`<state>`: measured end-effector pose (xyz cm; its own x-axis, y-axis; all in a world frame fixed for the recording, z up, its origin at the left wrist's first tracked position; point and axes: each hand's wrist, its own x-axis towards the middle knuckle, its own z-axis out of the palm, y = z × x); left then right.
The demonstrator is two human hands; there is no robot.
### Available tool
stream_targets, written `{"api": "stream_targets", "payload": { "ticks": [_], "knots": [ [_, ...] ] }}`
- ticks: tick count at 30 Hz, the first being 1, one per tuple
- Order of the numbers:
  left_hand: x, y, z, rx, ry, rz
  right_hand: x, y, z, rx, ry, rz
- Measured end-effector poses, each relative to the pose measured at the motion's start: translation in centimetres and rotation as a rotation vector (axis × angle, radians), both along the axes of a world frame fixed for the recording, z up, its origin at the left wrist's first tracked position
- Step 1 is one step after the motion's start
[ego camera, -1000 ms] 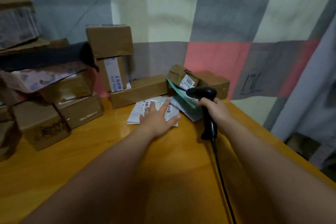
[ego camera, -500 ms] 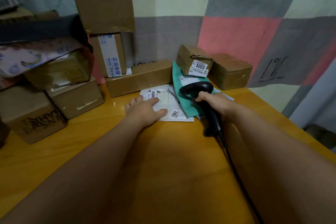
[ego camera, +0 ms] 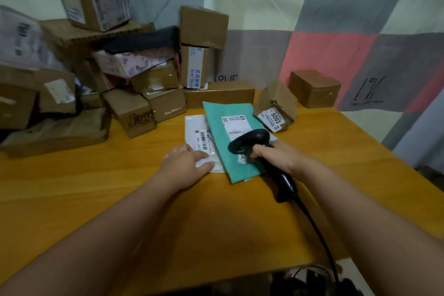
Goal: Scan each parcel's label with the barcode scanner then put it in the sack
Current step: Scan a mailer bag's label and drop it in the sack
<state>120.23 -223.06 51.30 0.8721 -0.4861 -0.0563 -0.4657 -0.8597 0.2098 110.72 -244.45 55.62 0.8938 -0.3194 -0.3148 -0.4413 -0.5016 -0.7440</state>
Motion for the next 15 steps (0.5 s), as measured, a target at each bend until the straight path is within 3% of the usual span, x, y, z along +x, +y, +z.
{"api": "stream_targets", "payload": {
  "ticks": [5,9,13,14,15],
  "knots": [
    [-4.6,6.3,0.0,-0.136,0.007,0.087,-3.7,5.8,0.0,0.003,-0.052,0.063],
    [-7.6,11.1,-0.4,-0.136,-0.03,0.145,-5.5,9.7,-0.6,0.042,-0.137,0.09],
    [-8.2,14.0,0.0,-0.002,-0.034,0.24,-6.5,12.0,-0.8,0.277,-0.259,-0.073],
    [-7.9,14.1,0.2,-0.034,0.016,0.268,-6.6,12.3,-0.8,0.345,-0.278,-0.131],
    [-7.6,13.8,0.6,-0.193,0.1,0.305,-6.5,12.6,-0.8,0.383,-0.285,-0.168]
  ]
}}
